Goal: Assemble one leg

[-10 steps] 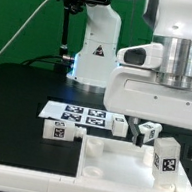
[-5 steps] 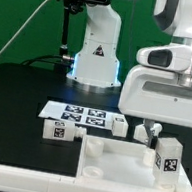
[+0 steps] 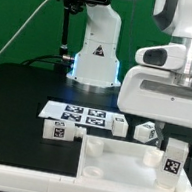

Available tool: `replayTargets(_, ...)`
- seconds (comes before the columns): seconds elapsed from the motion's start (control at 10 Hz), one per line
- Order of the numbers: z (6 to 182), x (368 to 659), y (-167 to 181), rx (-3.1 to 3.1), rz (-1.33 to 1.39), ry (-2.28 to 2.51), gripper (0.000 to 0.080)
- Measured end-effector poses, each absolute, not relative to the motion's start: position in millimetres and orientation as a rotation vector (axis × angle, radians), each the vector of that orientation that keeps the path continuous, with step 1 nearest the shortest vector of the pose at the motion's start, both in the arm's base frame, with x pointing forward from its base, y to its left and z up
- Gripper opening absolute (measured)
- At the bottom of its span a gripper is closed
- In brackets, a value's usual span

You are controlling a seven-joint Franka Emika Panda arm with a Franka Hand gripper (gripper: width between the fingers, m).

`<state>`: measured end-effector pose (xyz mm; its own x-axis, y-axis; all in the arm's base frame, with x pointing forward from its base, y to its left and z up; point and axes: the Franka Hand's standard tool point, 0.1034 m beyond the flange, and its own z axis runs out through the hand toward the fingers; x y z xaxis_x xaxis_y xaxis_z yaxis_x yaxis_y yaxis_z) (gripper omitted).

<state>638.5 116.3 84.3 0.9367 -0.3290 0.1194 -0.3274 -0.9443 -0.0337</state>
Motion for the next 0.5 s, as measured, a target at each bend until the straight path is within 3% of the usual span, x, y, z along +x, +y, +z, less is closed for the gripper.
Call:
replayTargets(0.3,83.3,637.9,115.4,-2.993,-0.187,0.839,0.0286)
replayTargets(0.5,82.3,636.9,115.0,-2.797,-0.174,1.306,0.0286)
